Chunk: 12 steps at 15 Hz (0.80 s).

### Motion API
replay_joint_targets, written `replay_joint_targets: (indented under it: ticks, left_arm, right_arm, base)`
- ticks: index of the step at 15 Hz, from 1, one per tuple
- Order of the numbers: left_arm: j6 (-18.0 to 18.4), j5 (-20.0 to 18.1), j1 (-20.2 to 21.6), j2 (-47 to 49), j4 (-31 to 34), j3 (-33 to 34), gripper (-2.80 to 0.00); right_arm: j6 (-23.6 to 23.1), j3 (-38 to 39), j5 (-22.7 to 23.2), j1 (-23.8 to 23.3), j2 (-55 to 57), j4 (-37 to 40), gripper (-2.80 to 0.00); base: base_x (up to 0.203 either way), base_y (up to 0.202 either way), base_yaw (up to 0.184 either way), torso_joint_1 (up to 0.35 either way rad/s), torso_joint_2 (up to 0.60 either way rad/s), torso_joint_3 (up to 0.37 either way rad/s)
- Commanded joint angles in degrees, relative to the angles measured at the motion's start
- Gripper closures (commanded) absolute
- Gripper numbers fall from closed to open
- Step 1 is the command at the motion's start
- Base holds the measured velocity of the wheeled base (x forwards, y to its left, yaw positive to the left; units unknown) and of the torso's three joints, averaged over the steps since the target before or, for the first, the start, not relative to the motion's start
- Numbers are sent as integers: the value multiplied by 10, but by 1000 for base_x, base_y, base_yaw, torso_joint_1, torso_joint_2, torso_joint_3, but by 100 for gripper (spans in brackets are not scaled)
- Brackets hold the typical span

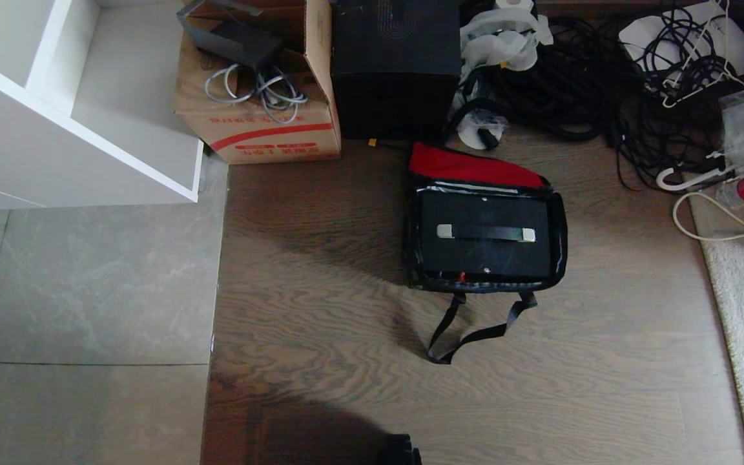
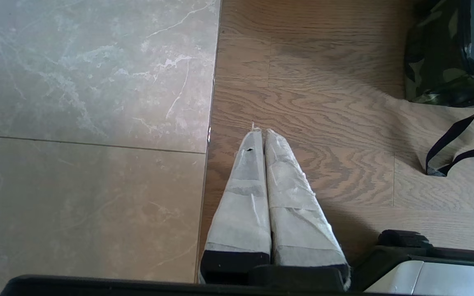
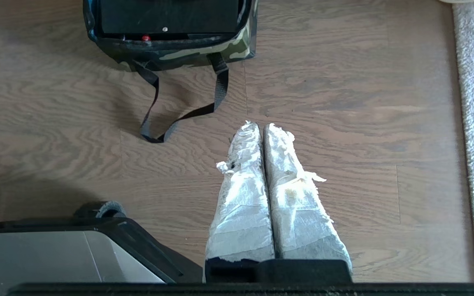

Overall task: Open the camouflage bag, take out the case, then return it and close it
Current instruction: Grip the handle

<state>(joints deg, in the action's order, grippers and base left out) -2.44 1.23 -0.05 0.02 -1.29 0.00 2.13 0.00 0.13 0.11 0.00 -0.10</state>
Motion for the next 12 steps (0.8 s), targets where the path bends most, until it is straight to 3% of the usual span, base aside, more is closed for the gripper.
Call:
replay_joint_targets:
  ticks: [1,3,4,7,9,12]
  left_arm:
    - [0,1,0,0,0,5,0]
    - [0,0,0,0,0,5,0]
    - [0,1,0,0,0,5,0]
    - [0,1,0,0,0,4,0]
    - [0,0,0,0,0,5,0]
    - [0,1,0,0,0,5,0]
  right_arm:
    - [-10,-5,2,0,0,1,0]
    - [-15,-74,18,0,10,22,0]
    - [-17,-145,30,0,28,52,0]
    - [-17,-373,70,0,161,236,0]
    - [-19,-435,117,1,283,328,0]
    - [-20,-487,162,15,468,357,0]
  base:
    - [0,0,0,0,0,0]
    - [0,0,0,0,0,0]
    - [0,0,0,0,0,0]
    - [0,0,0,0,0,0]
    - [0,0,0,0,0,0]
    - [0,0,0,0,0,0]
